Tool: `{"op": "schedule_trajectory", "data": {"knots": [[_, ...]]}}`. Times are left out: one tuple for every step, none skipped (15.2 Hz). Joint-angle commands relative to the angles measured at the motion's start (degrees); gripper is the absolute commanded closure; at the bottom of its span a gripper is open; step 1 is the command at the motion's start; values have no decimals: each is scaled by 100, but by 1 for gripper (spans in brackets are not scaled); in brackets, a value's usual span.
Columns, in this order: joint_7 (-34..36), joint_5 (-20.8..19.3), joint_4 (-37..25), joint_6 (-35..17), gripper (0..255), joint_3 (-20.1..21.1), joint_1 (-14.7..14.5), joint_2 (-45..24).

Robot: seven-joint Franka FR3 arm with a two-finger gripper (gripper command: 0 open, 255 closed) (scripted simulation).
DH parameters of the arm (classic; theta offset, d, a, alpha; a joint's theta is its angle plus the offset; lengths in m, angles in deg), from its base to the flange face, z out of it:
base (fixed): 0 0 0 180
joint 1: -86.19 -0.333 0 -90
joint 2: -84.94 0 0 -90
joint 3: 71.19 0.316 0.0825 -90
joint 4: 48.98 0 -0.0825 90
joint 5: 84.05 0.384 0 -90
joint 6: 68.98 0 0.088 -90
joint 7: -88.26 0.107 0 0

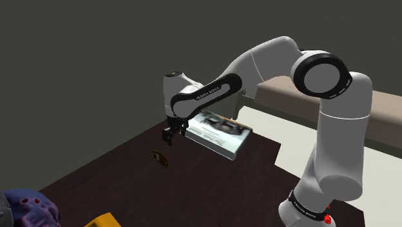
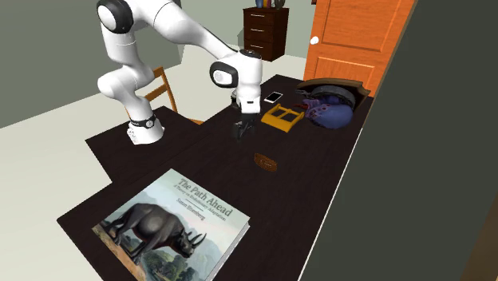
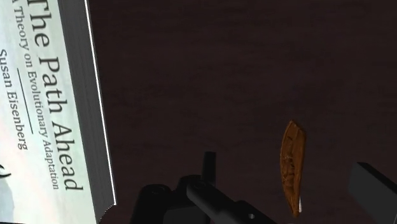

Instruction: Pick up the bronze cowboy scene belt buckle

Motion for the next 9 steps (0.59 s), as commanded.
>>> {"op": "schedule_trajectory", "data": {"knots": [[78,-89,-435,-9,0,-1,-74,-470],[118,-128,-650,-6,0,-2,-119,-695],[154,-167,-875,5,0,-5,-163,-922],[187,-202,-1110,23,0,-10,-210,-1152],[216,-235,-1356,48,0,-16,-257,-1385],[241,-265,-1613,82,0,-24,-306,-1621],[260,-289,-1846,117,0,-31,-349,-1829],[267,-296,-1834,63,0,-37,-353,-1871],[274,-304,-1824,9,0,-42,-355,-1915]]}}
